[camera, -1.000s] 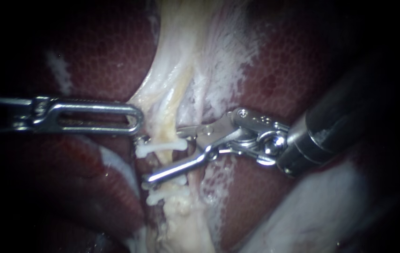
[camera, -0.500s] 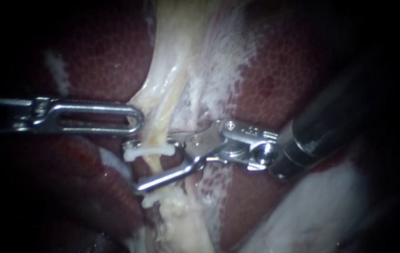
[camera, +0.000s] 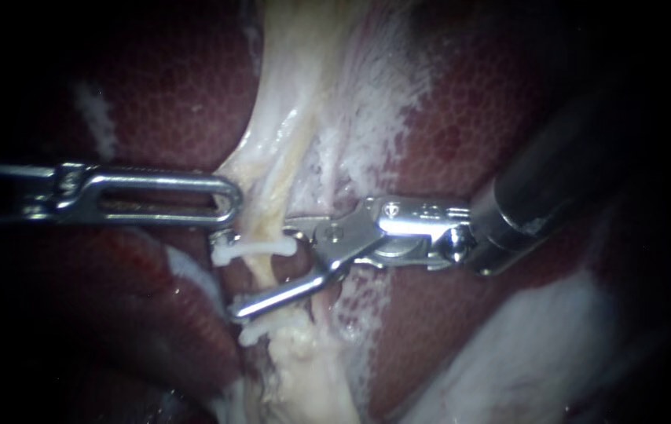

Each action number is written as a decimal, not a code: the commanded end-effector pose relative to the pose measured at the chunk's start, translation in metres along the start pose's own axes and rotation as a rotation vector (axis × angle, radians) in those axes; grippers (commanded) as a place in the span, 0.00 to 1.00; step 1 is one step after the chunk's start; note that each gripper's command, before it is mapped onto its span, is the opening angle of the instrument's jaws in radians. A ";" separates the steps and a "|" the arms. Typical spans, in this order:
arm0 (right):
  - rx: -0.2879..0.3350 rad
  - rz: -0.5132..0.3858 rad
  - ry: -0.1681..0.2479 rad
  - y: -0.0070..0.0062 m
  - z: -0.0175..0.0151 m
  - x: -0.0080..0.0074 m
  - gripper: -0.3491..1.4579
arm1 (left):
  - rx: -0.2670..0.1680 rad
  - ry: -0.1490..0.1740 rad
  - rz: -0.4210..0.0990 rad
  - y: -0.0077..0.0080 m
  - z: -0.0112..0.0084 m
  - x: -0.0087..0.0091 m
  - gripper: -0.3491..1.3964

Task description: Going back third clip left tube

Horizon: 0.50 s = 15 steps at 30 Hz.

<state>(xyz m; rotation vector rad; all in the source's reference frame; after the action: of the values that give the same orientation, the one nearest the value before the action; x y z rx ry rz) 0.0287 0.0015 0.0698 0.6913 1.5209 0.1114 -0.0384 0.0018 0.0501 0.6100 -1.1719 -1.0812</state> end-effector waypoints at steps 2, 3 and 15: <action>-0.001 -0.032 0.000 0.0003 -0.0002 -0.0002 0.52 | 0.000 0.000 0.000 0.0000 0.0000 0.0000 0.00; 0.000 -0.044 -0.002 0.0003 -0.0003 -0.0003 0.52 | 0.000 0.000 0.000 0.0000 0.0000 0.0000 0.00; -0.006 0.174 0.017 -0.0004 -0.0002 -0.0001 0.52 | 0.000 0.000 0.000 0.0000 0.0000 0.0000 0.00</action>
<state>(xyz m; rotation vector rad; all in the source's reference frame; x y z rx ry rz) 0.0284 0.0010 0.0696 0.8505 1.4663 0.2943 -0.0384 0.0018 0.0501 0.6100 -1.1720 -1.0810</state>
